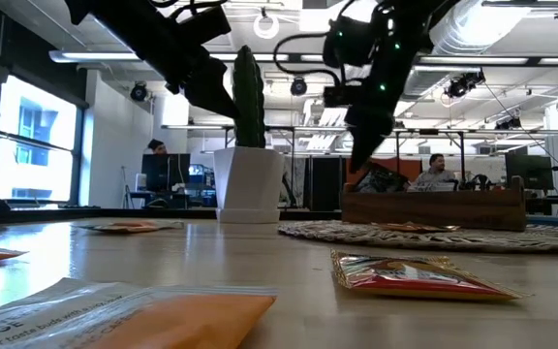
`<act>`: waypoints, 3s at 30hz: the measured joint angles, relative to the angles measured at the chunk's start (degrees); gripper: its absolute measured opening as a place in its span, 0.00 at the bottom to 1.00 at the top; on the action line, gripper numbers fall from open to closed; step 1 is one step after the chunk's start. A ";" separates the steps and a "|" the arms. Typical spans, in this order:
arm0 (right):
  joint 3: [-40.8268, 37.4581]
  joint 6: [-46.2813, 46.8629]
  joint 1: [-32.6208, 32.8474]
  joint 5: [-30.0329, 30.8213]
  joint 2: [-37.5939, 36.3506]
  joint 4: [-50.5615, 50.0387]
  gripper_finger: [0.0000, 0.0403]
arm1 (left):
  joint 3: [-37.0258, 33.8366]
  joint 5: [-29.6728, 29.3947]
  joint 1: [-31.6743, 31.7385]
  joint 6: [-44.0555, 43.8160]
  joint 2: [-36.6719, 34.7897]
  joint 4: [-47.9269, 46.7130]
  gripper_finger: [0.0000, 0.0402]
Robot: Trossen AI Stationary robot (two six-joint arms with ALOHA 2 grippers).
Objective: Pick & Place Tea
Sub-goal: Put the purple tea bag into the left section of the wooden organizer, then put the orange tea bag into the right section of the wooden organizer
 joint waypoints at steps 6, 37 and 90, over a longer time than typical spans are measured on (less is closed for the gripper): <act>0.06 0.25 -1.75 -0.22 0.00 1.87 0.01 | 0.00 -0.11 0.00 0.08 0.00 -0.14 0.46; 4.21 8.49 11.87 -4.39 -0.05 -2.48 0.00 | 0.00 -0.71 0.00 0.11 0.00 0.02 0.46; -15.08 34.01 18.40 -1.89 -0.09 2.83 0.03 | 0.00 10.14 -0.02 0.11 0.00 0.39 0.46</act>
